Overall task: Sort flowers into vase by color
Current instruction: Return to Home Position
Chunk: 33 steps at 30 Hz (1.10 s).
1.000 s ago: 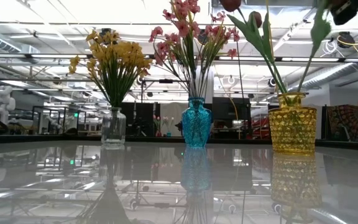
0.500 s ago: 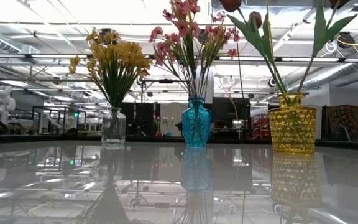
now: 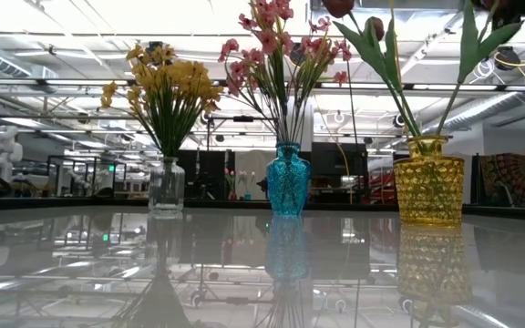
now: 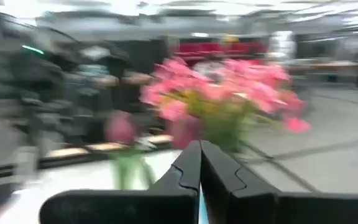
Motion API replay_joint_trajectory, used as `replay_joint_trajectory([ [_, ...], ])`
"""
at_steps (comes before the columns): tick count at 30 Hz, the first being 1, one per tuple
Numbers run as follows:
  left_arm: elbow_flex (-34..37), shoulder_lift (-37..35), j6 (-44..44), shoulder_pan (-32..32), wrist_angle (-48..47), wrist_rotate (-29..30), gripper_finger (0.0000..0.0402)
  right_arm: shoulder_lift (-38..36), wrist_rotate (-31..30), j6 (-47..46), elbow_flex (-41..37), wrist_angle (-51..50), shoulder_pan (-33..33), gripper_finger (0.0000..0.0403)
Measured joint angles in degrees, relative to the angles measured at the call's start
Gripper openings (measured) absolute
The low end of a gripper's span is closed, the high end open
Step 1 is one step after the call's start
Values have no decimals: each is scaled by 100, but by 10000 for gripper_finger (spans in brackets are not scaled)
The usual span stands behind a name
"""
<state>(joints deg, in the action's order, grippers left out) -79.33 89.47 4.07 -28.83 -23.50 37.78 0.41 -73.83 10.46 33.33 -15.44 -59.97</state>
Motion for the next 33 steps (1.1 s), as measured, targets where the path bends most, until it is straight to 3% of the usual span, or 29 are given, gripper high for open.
replay_joint_trajectory([
  [3,0,0,-47,3,125,-2,246,4,-469,43,-340,151,87,0],
  [10,0,0,-40,-1,174,-9,246,-16,-413,-462,-932,166,438,0],
  [14,0,0,-36,-1,172,-13,246,-13,-413,-556,-1201,835,658,0],
  [18,0,0,-34,-1,174,-15,246,-9,-405,-1525,-1667,885,975,0],
  [22,0,0,-5,-1,161,-20,246,-7,-365,-1769,-2307,844,1252,0],
  [29,0,0,6,-20,154,-22,246,-7,461,-1749,-2593,967,1516,0],
  [33,0,0,12,-20,150,-24,246,-6,1231,-1642,-2695,973,1691,0],
])
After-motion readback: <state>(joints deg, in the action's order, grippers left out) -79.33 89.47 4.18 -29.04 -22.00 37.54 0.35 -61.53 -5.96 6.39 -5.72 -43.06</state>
